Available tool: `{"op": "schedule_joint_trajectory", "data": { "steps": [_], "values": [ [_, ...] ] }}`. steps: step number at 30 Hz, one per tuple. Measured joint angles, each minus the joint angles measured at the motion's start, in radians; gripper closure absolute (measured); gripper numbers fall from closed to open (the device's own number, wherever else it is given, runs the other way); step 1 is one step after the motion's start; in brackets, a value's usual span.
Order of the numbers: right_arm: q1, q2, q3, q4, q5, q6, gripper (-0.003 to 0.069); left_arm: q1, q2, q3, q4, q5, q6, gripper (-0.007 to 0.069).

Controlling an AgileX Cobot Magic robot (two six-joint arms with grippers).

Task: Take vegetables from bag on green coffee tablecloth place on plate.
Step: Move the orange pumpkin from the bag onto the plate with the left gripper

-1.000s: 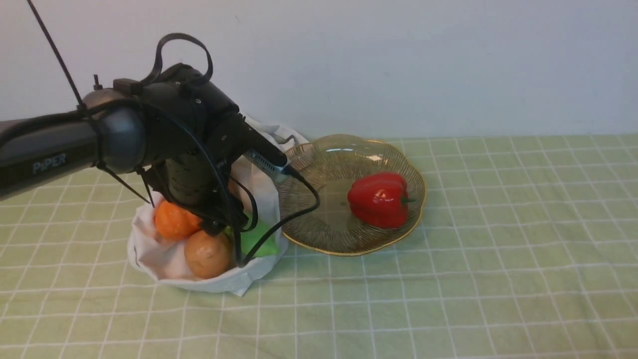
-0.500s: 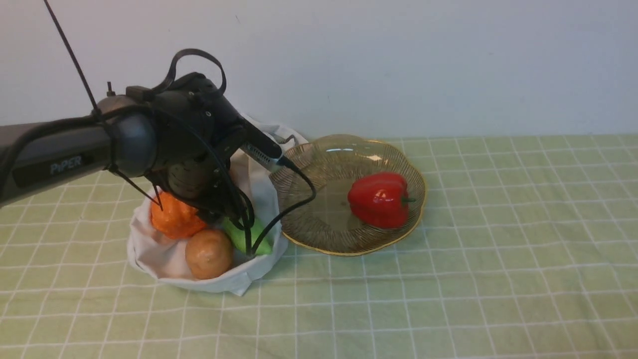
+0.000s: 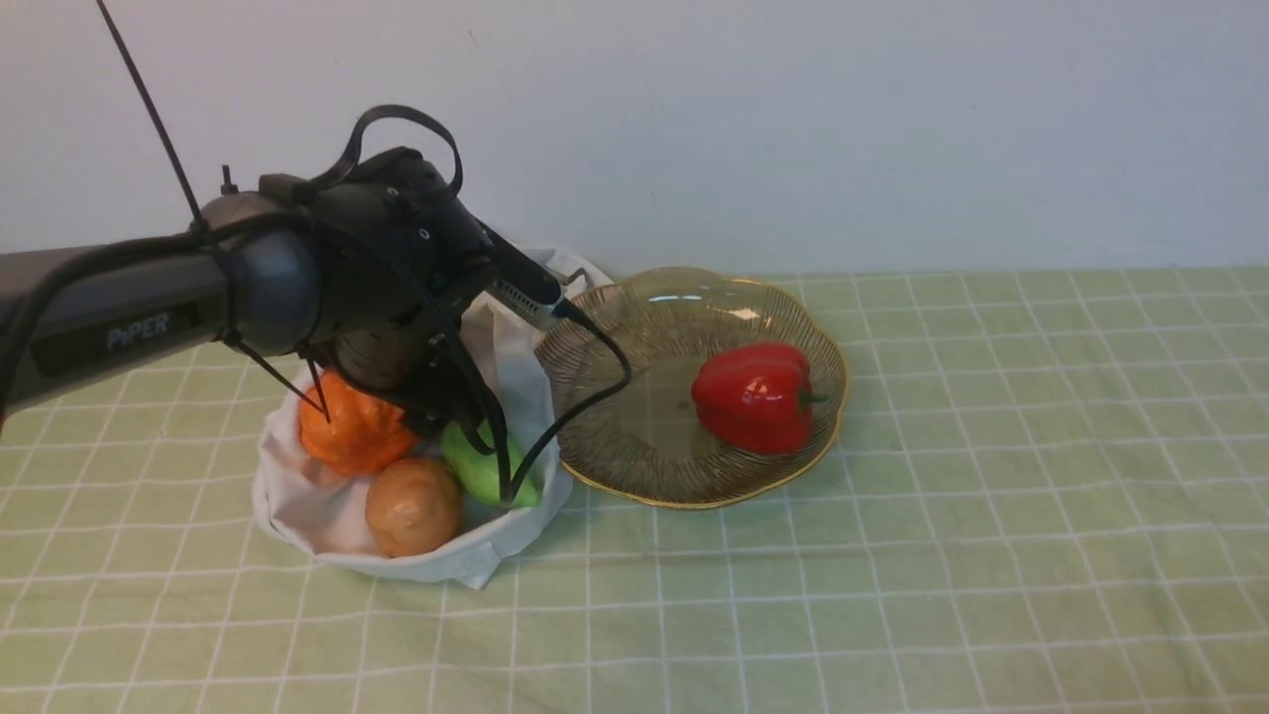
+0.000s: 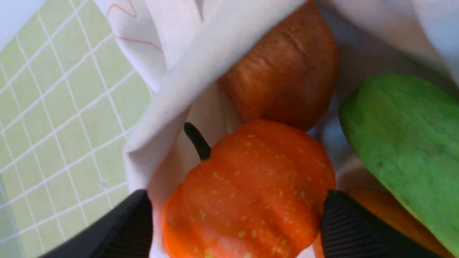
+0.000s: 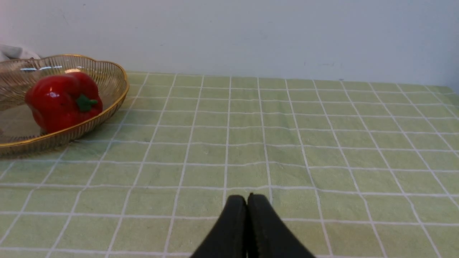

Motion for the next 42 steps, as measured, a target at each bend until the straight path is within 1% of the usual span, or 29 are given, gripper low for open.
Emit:
{"op": "schedule_joint_trajectory", "data": {
  "steps": [5, 8, 10, 11, 12, 13, 14, 15, 23, 30, 34, 35, 40, 41, 42],
  "values": [
    [0.000, 0.000, 0.000, 0.000, 0.000, 0.000, 0.0673, 0.000, 0.000, 0.000, -0.012, -0.007, -0.006, 0.0021],
    [0.000, 0.000, 0.000, 0.000, 0.000, 0.000, 0.0673, 0.000, 0.000, 0.000, -0.034, -0.007, -0.006, 0.0051],
    [0.000, 0.000, 0.000, 0.000, 0.000, 0.000, 0.0673, 0.000, 0.000, 0.000, -0.047, -0.009, -0.007, 0.0098],
    [0.000, 0.000, 0.000, 0.000, 0.000, 0.000, 0.0673, 0.000, 0.000, 0.000, -0.053, -0.009, -0.015, 0.0135],
    [0.000, 0.000, 0.000, 0.000, 0.000, 0.000, 0.0673, 0.000, 0.001, 0.000, -0.061, -0.009, -0.039, 0.0209],
    [0.000, 0.000, 0.000, 0.000, 0.000, 0.000, 0.0673, 0.000, 0.001, 0.000, -0.063, -0.009, -0.045, 0.0229],
    [0.000, 0.000, 0.000, 0.000, 0.000, 0.000, 0.0673, 0.000, 0.003, 0.000, -0.063, -0.007, -0.058, 0.0269],
    [0.000, 0.000, 0.000, 0.000, 0.000, 0.000, 0.0673, 0.000, 0.005, 0.000, -0.063, -0.006, -0.062, 0.0277],
    [0.000, 0.000, 0.000, 0.000, 0.000, 0.001, 0.0673, -0.001, -0.006, 0.000, -0.082, 0.005, -0.067, 0.0275],
    [0.000, 0.000, 0.000, 0.000, 0.000, 0.001, 0.0673, -0.023, -0.160, 0.002, -0.104, 0.031, -0.029, 0.0275],
    [0.000, 0.000, 0.000, 0.000, 0.000, 0.001, 0.0673, -0.040, -0.255, -0.010, -0.156, 0.031, -0.024, 0.0275],
    [0.000, 0.000, 0.000, 0.000, 0.000, 0.001, 0.0673, -0.048, -0.271, -0.028, -0.186, 0.025, -0.018, 0.0275],
    [0.000, 0.000, 0.000, 0.000, 0.000, 0.001, 0.0673, -0.093, -0.267, -0.082, -0.283, -0.098, 0.009, 0.0275],
    [0.000, 0.000, 0.000, 0.000, 0.000, 0.001, 0.0673, -0.118, -0.242, -0.092, -0.300, -0.202, 0.012, 0.0275],
    [0.000, 0.000, 0.000, 0.000, 0.000, 0.001, 0.0673, -0.126, -0.230, -0.094, -0.304, -0.242, 0.012, 0.0275]
  ]
}}
